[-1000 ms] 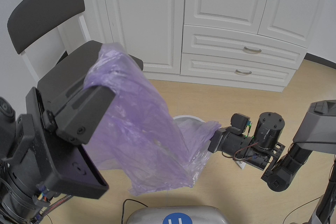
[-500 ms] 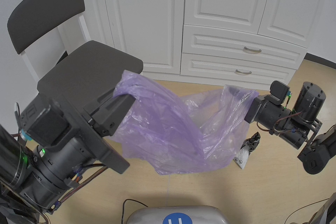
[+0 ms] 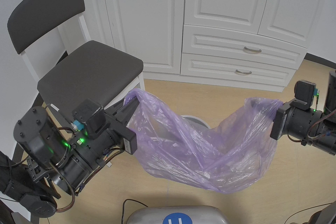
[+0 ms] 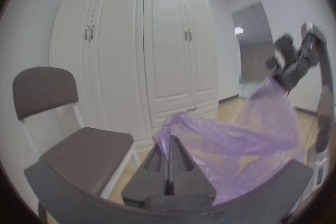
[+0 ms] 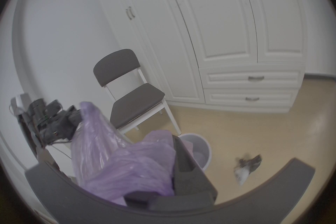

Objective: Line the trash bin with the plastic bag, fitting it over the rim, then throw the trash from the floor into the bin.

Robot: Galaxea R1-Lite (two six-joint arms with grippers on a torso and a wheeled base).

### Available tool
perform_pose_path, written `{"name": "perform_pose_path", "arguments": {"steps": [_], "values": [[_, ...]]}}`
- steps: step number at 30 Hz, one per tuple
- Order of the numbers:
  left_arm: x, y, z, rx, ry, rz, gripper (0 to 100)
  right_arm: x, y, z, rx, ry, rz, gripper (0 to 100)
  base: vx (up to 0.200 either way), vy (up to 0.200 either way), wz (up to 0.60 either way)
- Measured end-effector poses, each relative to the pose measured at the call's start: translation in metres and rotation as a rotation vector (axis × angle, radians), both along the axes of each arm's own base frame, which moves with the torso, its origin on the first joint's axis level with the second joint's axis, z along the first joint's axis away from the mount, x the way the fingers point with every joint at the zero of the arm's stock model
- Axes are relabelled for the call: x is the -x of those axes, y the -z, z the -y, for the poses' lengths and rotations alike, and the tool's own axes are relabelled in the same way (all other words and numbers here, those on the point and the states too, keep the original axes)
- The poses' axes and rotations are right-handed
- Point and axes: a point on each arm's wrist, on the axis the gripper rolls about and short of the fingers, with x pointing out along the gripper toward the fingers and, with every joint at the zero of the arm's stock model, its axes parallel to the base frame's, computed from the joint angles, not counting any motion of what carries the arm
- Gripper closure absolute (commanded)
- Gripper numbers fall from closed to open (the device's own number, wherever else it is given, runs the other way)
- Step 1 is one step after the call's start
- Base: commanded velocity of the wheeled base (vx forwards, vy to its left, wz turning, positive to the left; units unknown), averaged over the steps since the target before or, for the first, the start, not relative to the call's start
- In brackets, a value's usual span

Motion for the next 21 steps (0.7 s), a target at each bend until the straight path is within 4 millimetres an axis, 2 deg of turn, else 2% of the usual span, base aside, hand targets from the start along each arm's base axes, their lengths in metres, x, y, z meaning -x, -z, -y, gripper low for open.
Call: {"name": "perform_pose_path", "arguments": {"steps": [3,7,12,21], "values": [[-0.012,0.009,-0.004,-0.067,-0.080,0.002,100,0.009,-0.006,0.004,0.048,0.006,0.063,100,0.000,0.000,0.00],[-0.020,0.017,-0.005,-0.087,-0.116,-0.010,100,0.014,-0.005,0.010,0.122,0.075,0.104,100,0.000,0.000,0.00],[-0.027,0.023,-0.005,-0.089,-0.135,-0.012,100,0.011,0.008,0.013,0.280,0.184,0.116,100,0.000,0.000,0.00],[-0.038,0.027,-0.009,-0.071,-0.166,0.012,100,0.001,0.033,0.018,0.451,0.238,0.064,100,0.000,0.000,0.00]]}}
